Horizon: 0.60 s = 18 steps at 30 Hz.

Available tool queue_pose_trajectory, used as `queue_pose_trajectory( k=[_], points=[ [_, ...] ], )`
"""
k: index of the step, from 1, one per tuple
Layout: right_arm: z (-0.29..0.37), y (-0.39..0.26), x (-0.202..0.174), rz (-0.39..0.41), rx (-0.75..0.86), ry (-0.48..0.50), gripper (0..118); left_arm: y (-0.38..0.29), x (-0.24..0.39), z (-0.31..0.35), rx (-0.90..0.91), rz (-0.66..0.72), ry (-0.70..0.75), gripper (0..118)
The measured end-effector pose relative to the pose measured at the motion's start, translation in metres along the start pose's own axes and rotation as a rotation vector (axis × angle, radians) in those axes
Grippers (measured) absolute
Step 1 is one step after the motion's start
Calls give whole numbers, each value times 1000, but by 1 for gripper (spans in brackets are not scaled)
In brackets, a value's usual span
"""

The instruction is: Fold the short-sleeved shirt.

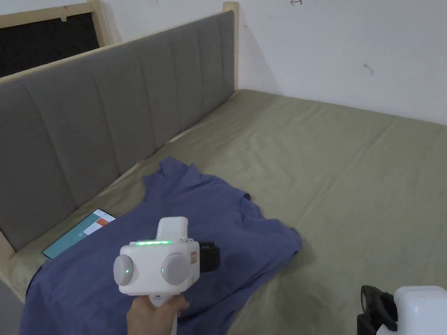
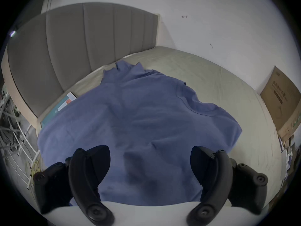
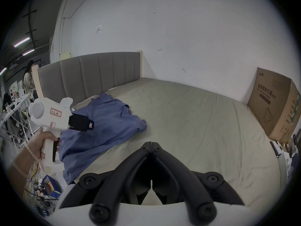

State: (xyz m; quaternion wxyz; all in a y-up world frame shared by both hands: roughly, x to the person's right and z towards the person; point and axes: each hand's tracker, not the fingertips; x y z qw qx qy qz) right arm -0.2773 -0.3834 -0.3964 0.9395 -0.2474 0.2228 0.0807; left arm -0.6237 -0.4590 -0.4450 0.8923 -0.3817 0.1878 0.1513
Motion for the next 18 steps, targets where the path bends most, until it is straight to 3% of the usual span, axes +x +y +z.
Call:
queue_pose_trajectory(
  k=[3, 7, 9, 11, 12, 13, 15, 16, 17, 18],
  points=[
    [-4, -6, 1, -33, -25, 22, 0, 6, -5, -19, 9, 30, 60, 102],
    [-8, -12, 1, -31, -57, 26, 0, 8, -6, -54, -123, 38, 94, 102],
    [-10, -14, 1, -37, -76, 29, 0, -1, -2, -73, -207, 3, 127, 101],
    [-11, -16, 4, -53, -88, 39, 0, 2, 11, -66, -167, -34, 166, 99],
    [-12, -17, 4, -62, -95, 42, 0, 6, 11, -65, -175, -35, 158, 93],
    [-13, -17, 4, -70, -101, 43, 0, 10, 11, -62, -179, -27, 148, 77],
    [-14, -18, 6, -87, -113, 49, 0, 14, 10, -59, -155, -8, 188, 36],
    [-14, -18, 7, -92, -114, 52, 0, 15, 8, -60, -151, -18, 209, 4],
    [-13, -18, 6, -97, -115, 53, 0, 13, 8, -65, -157, -50, 279, 0],
    [-11, -18, 8, -100, -114, 55, 0, 10, 7, -68, -180, -54, 241, 0]
  ],
)
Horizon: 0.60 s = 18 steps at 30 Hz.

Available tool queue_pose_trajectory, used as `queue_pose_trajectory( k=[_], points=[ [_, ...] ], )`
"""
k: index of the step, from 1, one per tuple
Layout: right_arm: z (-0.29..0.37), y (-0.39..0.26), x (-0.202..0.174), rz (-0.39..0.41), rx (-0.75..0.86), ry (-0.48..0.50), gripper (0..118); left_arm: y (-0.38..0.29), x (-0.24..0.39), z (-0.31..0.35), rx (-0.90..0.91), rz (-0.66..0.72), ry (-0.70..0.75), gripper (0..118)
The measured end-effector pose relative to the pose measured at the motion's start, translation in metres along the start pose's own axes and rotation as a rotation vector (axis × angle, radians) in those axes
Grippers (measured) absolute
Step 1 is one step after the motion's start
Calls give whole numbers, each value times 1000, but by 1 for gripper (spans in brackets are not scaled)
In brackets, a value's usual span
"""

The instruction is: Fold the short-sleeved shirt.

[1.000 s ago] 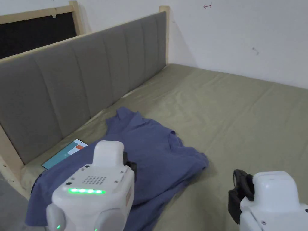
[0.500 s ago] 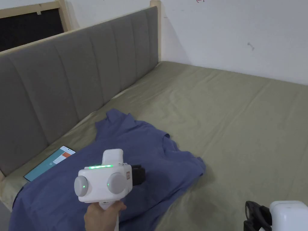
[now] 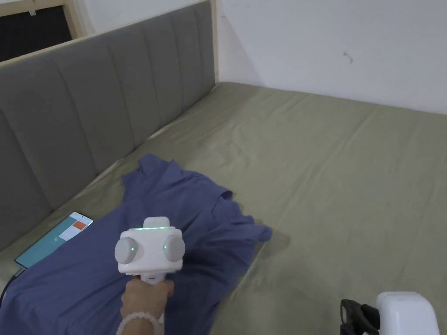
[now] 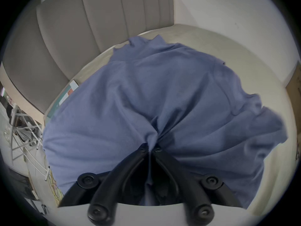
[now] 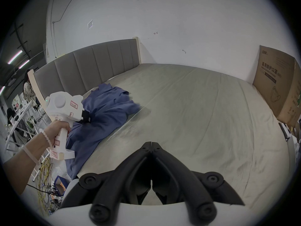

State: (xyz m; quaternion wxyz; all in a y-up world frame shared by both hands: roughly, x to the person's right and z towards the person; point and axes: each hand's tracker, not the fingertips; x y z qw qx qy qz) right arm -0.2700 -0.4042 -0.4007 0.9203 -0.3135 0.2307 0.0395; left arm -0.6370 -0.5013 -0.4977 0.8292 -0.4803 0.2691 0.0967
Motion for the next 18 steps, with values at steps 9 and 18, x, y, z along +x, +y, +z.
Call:
queue_pose_trajectory(
  k=[9, 18],
  points=[
    [16, 2, 24, -44, 15, -28, 0, 10, -26, 49, -4, 120, -164, 0],
    [53, 11, 56, -157, 70, -57, 0, 40, -2, 169, 162, 73, -355, 0]
  ],
)
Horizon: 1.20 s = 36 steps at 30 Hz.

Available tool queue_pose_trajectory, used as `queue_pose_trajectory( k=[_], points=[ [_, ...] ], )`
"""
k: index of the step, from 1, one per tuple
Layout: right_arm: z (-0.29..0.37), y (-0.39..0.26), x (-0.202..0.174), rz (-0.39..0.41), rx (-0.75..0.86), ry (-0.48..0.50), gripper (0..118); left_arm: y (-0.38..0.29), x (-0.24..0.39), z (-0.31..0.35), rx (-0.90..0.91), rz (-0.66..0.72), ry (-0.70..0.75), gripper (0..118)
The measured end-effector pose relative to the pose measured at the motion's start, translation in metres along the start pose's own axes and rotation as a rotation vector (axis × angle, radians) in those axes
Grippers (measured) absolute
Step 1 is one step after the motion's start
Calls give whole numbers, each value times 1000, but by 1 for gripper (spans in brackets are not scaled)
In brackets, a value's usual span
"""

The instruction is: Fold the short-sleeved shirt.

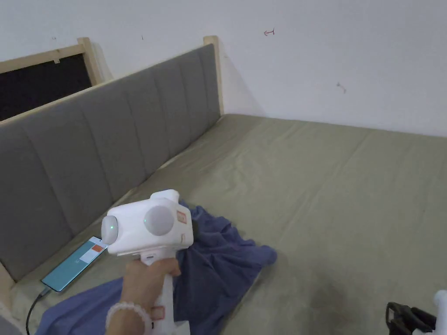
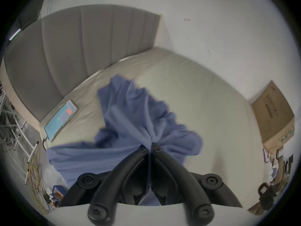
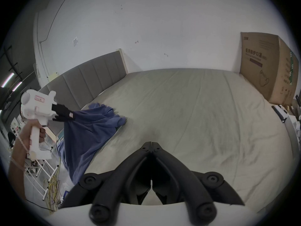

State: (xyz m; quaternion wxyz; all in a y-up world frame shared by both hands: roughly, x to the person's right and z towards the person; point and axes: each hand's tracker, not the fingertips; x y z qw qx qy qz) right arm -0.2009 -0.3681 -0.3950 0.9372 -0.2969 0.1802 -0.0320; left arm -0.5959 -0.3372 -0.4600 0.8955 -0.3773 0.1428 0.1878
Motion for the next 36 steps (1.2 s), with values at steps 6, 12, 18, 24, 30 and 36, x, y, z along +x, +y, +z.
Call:
queue_pose_trajectory(
  k=[6, 12, 18, 24, 30, 36],
  points=[
    [33, 7, 32, -83, 61, -36, 0, 21, 104, 69, 122, -186, -241, 0],
    [76, 13, 77, -162, 156, -138, 0, 14, 214, 143, 234, -421, -496, 0],
    [124, 13, 130, -262, 255, -271, 0, -32, 286, 180, 243, -588, -705, 0],
    [154, -1, 170, -346, 290, -381, 0, -107, 350, 87, -3, -693, -641, 0],
    [154, -26, 199, -402, 211, -424, 0, -251, 385, -35, -425, -873, -527, 0],
    [146, -38, 224, -431, 162, -449, 0, -295, 371, -57, -424, -828, -485, 0]
  ],
)
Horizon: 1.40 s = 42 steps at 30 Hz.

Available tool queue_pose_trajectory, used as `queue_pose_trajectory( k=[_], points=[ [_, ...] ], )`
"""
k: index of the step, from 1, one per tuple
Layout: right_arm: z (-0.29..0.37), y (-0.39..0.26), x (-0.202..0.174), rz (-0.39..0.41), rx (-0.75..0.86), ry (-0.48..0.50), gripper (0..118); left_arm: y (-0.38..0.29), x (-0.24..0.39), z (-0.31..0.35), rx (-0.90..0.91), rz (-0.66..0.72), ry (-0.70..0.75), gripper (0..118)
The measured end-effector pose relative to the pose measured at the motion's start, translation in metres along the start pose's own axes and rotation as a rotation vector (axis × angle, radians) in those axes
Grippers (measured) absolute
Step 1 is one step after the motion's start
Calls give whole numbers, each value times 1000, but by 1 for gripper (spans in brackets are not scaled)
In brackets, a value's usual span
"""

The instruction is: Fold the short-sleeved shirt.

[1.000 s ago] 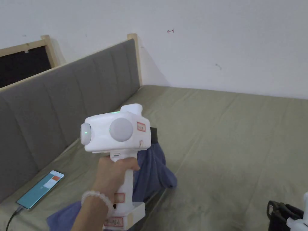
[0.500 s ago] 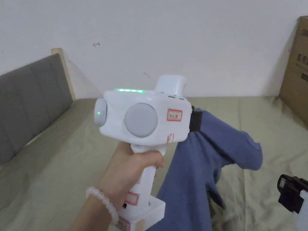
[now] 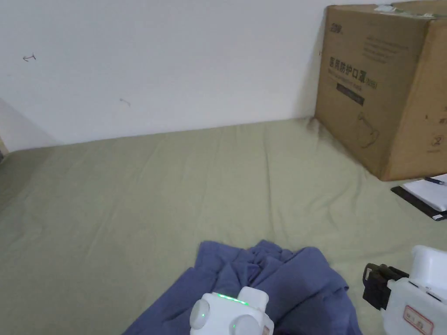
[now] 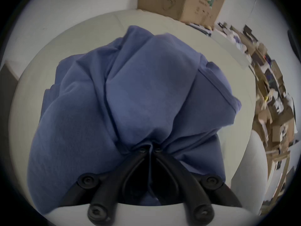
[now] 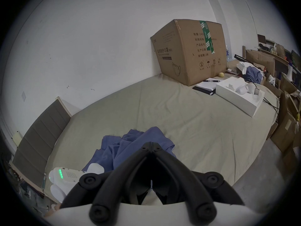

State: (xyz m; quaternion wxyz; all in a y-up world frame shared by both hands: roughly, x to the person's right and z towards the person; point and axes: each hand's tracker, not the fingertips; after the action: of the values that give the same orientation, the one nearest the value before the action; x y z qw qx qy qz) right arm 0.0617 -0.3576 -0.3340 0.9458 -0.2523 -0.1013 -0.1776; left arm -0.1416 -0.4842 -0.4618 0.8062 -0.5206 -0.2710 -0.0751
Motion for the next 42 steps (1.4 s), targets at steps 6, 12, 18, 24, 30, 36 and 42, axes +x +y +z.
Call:
queue_pose_trajectory(
  k=[6, 12, 18, 24, 30, 36, 42],
  points=[
    [-8, -3, -3, -4, -19, 15, 0, 8, -16, 29, -19, 66, -55, 64],
    [-11, -5, -22, 37, -35, 50, 0, -6, -42, 95, 134, 99, -86, 109],
    [-14, -9, -42, 75, -52, 86, 0, -50, -100, 146, 212, 273, -25, 75],
    [-23, -16, -58, 86, -84, 119, 0, -103, -149, 137, 130, 410, 145, 0],
    [-35, -21, -71, 118, -113, 131, 0, -104, -159, 131, 123, 396, 144, 0],
    [-42, -22, -75, 132, -130, 131, 0, -54, -162, 119, 134, 312, 155, 40],
    [-57, -18, -65, 115, -151, 108, 0, 23, -164, 81, 143, 200, 148, 116]
  ],
)
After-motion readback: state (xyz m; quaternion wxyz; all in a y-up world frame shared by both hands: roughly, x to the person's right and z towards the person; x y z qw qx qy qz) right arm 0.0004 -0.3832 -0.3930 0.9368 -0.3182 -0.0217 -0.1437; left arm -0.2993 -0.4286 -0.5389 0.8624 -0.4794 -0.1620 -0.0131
